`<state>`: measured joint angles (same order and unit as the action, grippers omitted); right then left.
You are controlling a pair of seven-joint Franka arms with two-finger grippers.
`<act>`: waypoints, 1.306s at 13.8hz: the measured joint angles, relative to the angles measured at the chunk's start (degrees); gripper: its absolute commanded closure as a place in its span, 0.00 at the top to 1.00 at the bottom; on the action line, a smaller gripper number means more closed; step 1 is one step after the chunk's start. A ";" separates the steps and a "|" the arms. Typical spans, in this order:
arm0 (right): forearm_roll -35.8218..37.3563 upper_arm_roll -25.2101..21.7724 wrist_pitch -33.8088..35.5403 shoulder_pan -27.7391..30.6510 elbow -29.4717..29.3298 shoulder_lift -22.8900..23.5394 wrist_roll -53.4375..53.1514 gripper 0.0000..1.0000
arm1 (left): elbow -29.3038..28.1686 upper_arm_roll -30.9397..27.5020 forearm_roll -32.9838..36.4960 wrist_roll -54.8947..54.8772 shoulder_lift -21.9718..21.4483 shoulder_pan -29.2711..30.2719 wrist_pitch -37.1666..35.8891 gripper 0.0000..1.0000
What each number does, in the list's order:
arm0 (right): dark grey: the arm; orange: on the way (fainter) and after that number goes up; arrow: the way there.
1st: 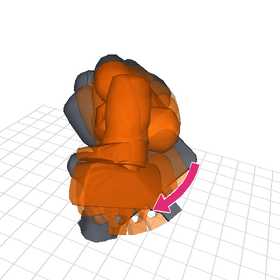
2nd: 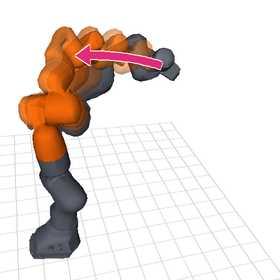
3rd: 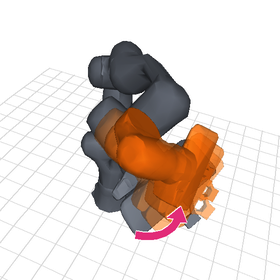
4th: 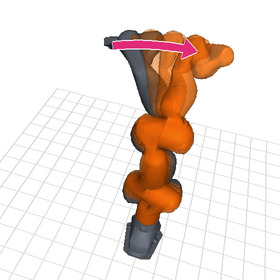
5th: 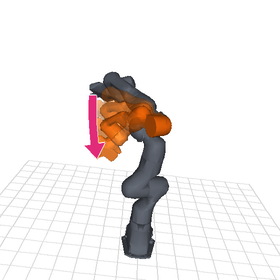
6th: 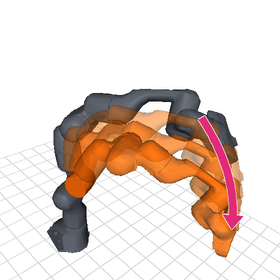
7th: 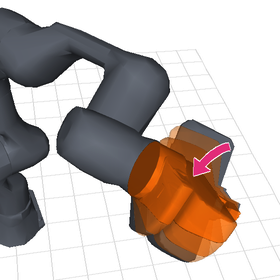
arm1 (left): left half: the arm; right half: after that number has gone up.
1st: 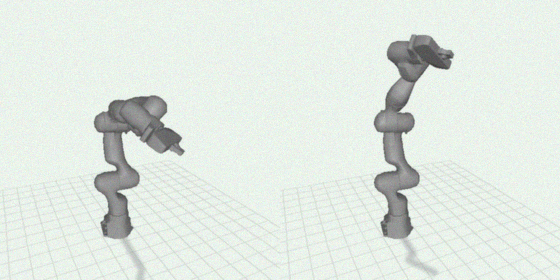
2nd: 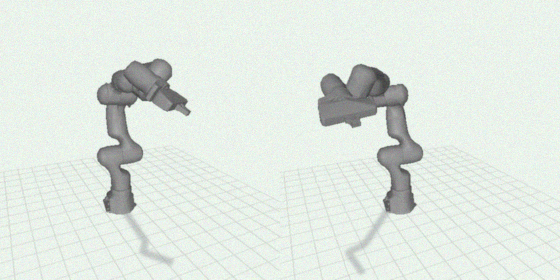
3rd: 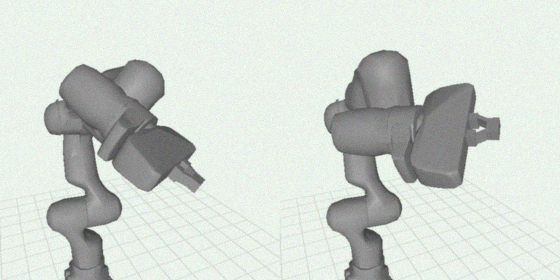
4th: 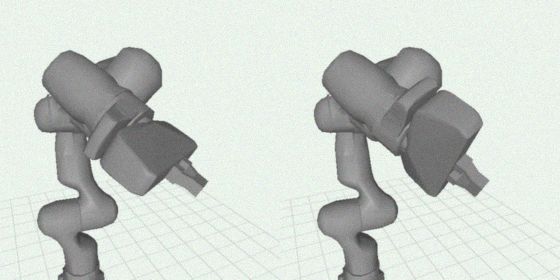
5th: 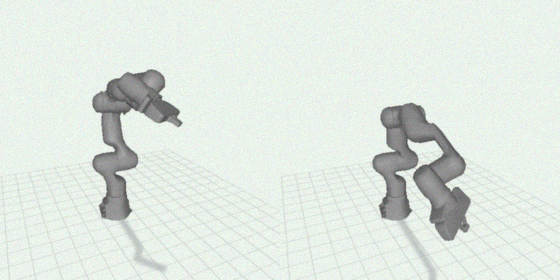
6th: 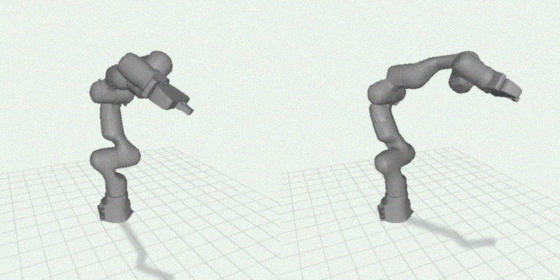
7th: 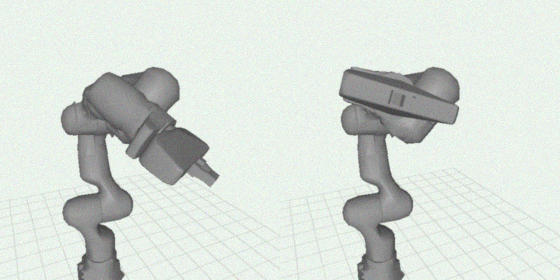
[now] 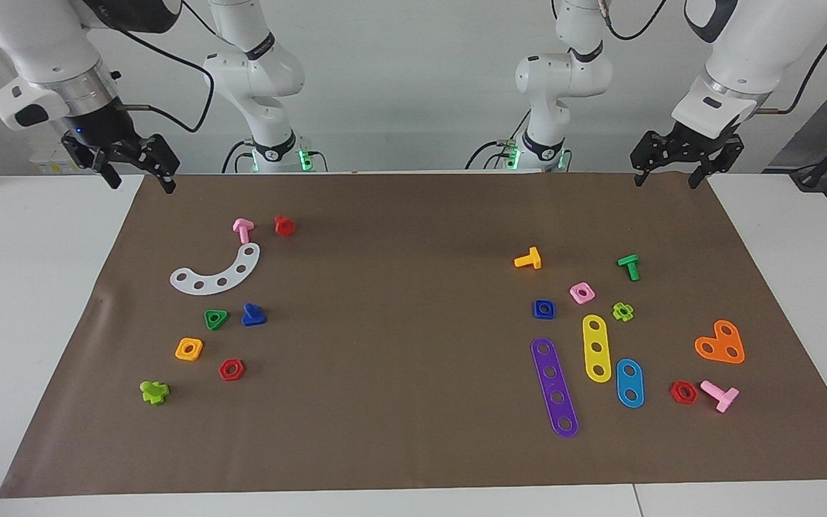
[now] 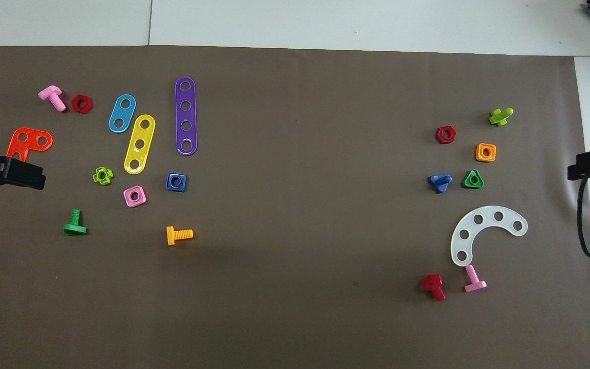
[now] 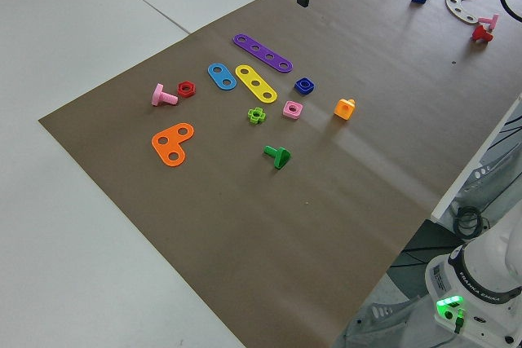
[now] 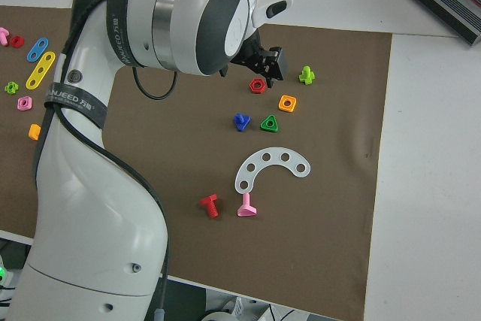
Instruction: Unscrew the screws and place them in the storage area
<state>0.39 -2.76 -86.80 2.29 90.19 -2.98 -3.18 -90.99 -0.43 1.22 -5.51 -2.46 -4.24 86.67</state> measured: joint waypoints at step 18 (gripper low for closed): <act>0.98 1.02 1.30 -2.05 -0.46 0.98 0.74 1.00 | -0.03 0.00 0.00 0.00 0.00 0.00 0.00 1.00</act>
<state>1.37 -1.74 -85.49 0.24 89.73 -2.00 -2.45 -91.02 -0.43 1.21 -5.51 -2.47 -4.24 86.66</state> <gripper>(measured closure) 0.000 0.000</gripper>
